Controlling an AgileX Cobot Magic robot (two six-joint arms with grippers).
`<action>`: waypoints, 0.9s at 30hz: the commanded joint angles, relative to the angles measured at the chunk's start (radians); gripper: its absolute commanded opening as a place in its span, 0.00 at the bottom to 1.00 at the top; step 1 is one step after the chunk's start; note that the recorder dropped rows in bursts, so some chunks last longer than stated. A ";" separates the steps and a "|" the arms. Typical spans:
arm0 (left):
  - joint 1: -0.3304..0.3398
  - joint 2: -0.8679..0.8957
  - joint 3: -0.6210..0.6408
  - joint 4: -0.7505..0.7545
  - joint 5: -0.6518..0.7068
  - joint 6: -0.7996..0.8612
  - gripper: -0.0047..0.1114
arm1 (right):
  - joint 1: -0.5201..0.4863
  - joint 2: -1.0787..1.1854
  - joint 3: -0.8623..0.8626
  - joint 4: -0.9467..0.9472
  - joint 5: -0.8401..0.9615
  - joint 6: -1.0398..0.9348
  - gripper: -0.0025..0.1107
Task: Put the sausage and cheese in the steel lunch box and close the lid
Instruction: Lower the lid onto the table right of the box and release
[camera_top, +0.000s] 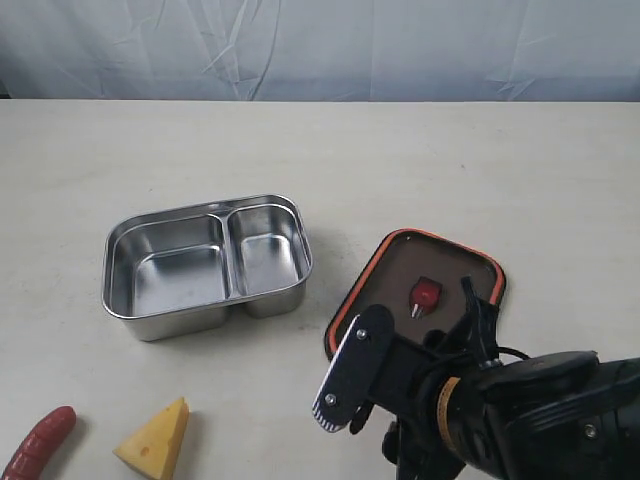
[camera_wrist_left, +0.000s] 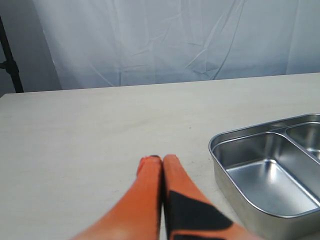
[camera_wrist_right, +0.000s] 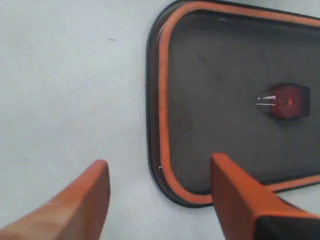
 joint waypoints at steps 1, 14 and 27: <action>-0.009 -0.004 0.002 0.006 -0.004 0.000 0.04 | 0.000 -0.005 -0.053 0.055 0.052 -0.004 0.54; -0.009 -0.004 0.002 0.006 -0.004 0.000 0.04 | 0.000 0.010 -0.497 0.643 0.041 -0.477 0.48; -0.009 -0.004 0.002 0.006 -0.004 0.000 0.04 | -0.002 0.310 -0.722 1.231 0.166 -0.730 0.52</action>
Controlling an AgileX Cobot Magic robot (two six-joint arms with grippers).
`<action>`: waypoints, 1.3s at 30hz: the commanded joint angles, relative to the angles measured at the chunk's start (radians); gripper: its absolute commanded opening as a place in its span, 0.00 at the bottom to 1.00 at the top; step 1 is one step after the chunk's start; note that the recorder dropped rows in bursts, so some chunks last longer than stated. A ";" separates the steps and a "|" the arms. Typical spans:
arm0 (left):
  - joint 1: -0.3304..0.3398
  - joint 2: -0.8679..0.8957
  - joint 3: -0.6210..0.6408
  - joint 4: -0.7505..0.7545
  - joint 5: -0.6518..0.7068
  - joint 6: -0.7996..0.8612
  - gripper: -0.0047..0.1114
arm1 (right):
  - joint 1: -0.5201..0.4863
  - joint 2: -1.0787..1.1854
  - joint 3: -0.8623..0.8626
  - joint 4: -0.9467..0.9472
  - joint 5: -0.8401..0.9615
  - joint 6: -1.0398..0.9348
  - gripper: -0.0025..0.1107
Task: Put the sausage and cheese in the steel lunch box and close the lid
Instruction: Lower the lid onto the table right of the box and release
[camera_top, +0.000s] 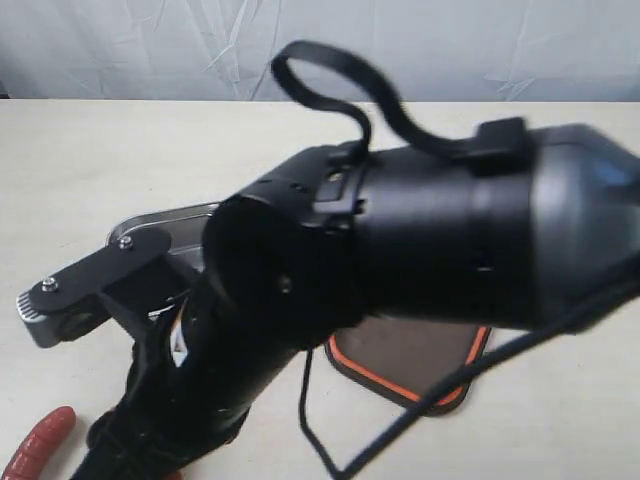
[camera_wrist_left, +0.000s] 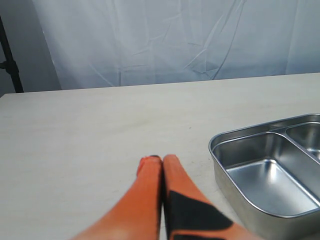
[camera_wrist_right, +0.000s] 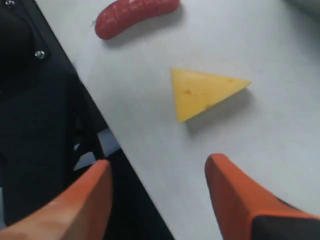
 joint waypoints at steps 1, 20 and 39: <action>-0.009 -0.004 0.002 0.006 -0.004 0.000 0.04 | -0.002 0.105 -0.080 0.081 -0.013 -0.011 0.52; -0.019 -0.004 0.002 0.006 -0.004 0.000 0.04 | -0.004 0.280 -0.231 0.053 -0.130 -0.034 0.52; -0.019 -0.004 0.002 0.006 -0.004 0.000 0.04 | -0.015 0.004 -0.177 -0.715 0.193 0.393 0.02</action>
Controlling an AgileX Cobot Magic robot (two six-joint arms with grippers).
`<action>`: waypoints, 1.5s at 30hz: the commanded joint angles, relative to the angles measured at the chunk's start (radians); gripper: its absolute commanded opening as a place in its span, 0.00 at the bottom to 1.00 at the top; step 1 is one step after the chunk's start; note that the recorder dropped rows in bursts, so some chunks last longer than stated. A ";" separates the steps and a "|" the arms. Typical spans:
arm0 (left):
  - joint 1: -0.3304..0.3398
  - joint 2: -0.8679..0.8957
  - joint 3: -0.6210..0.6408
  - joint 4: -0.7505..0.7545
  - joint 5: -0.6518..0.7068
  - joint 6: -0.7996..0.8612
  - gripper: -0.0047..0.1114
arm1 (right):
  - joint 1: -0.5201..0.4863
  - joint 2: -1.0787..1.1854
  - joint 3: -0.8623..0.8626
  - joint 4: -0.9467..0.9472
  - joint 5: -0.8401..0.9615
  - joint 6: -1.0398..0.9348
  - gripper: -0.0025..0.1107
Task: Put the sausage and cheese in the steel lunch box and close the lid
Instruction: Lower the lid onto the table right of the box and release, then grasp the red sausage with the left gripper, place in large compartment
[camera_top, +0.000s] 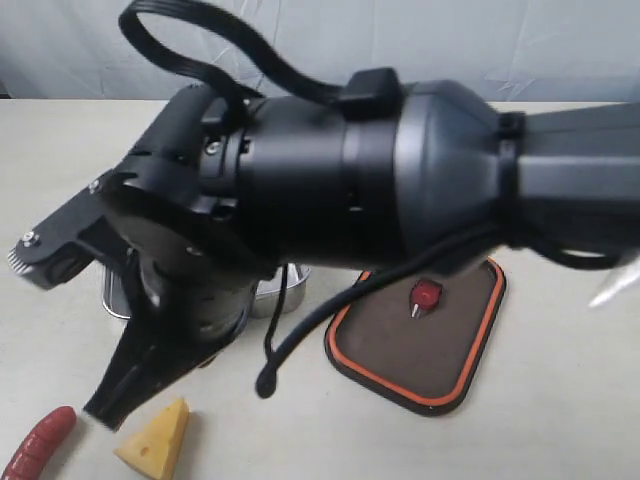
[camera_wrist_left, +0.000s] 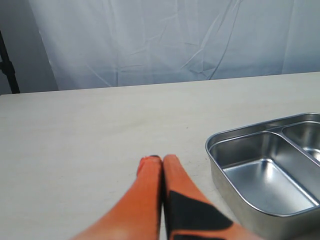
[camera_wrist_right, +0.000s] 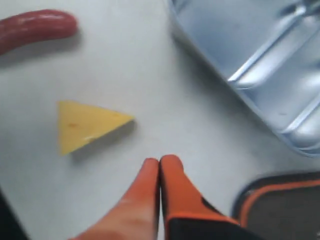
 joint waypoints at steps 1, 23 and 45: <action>-0.007 -0.004 0.002 0.006 -0.004 0.000 0.04 | -0.027 -0.126 0.056 -0.271 0.004 0.237 0.02; -0.007 -0.004 0.001 -0.810 -0.346 -0.143 0.04 | -0.200 -0.780 0.655 -0.387 -0.143 0.628 0.02; -0.007 0.442 -0.554 -0.364 0.240 -0.142 0.04 | -0.200 -0.894 0.749 -0.498 -0.099 0.691 0.02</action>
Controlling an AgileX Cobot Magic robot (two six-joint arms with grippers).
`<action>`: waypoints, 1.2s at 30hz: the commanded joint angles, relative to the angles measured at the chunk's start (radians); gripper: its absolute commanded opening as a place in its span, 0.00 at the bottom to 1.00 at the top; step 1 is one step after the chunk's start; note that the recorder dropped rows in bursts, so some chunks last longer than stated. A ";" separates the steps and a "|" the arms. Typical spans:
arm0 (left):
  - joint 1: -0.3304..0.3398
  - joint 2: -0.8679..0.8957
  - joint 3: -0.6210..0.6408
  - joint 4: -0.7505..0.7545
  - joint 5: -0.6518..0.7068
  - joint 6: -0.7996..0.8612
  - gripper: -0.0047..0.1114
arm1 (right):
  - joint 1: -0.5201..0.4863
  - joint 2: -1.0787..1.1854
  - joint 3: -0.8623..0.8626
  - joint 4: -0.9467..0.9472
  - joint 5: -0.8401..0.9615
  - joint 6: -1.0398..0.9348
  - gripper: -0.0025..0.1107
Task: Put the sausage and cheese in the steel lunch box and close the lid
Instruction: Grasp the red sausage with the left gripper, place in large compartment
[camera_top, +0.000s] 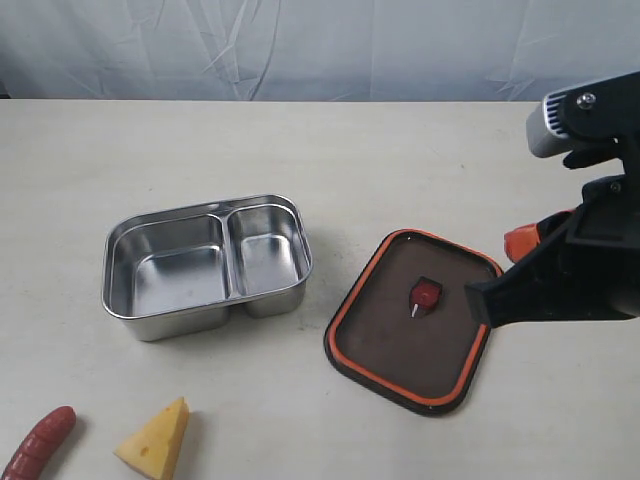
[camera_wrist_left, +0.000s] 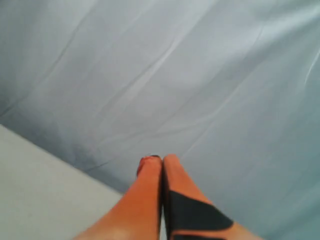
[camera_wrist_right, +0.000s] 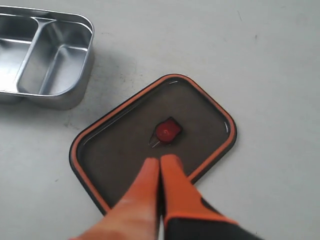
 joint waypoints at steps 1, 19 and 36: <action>-0.007 0.347 -0.312 0.316 0.457 0.039 0.04 | -0.004 -0.007 0.003 -0.021 0.005 0.003 0.02; -0.007 1.028 -0.383 0.488 1.102 0.200 0.13 | -0.004 -0.007 0.050 -0.070 0.049 0.025 0.02; -0.107 1.264 -0.217 0.401 0.760 0.282 0.45 | -0.004 -0.007 0.050 -0.066 0.045 0.027 0.02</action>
